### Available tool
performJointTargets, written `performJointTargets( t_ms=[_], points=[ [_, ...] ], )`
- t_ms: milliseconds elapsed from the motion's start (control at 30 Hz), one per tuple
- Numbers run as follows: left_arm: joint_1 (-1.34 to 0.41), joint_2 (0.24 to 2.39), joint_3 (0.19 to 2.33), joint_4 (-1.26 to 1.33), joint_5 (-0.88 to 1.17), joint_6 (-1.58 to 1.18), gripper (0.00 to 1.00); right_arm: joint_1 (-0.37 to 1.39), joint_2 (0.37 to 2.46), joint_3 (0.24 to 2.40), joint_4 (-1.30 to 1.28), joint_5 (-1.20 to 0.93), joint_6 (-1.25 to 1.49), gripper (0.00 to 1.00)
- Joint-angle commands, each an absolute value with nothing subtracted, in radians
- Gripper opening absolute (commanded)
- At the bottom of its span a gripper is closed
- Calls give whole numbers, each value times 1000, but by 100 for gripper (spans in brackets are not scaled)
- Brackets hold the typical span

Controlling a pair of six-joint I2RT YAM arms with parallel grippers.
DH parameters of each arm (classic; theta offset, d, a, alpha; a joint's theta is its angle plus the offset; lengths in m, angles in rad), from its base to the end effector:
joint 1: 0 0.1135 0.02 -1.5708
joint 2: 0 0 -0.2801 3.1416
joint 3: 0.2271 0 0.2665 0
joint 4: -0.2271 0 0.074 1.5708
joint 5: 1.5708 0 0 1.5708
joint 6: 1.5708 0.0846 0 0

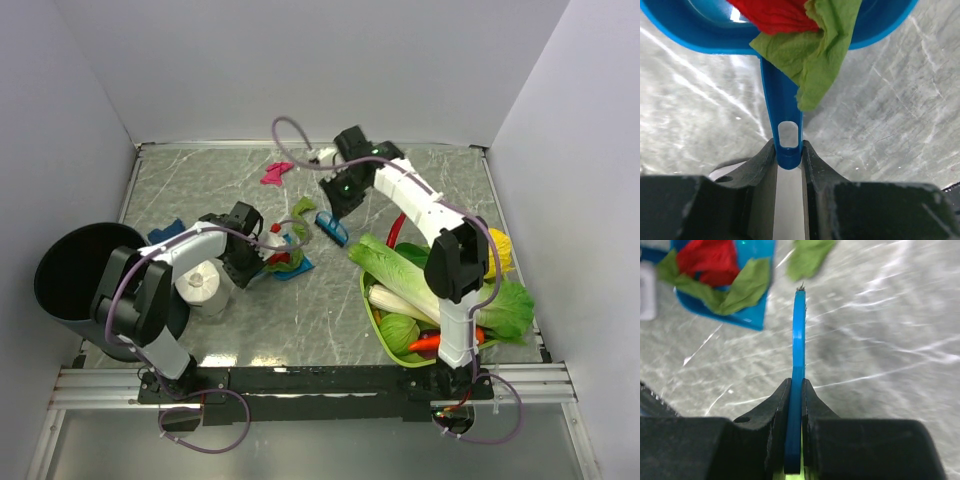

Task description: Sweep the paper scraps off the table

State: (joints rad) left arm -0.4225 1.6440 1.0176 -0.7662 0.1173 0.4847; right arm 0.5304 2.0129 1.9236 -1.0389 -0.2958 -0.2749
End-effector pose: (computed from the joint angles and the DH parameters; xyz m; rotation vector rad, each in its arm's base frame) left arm 0.2824 -0.1378 0.1337 1.3091 2.6498 -0.1653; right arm 0.3931 0.2591 0.2633 -1.1420 2.4502 0.4767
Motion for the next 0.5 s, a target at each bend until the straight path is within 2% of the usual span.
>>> performJointTargets(
  t_ms=[0, 467],
  points=[
    [-416, 1580, 1012, -715, 172, 505, 1, 446, 1977, 2051, -1014, -290, -265, 0],
    [-371, 1468, 1242, -850, 268, 488, 1, 353, 2000, 2063, -946, -190, -222, 0]
  ],
)
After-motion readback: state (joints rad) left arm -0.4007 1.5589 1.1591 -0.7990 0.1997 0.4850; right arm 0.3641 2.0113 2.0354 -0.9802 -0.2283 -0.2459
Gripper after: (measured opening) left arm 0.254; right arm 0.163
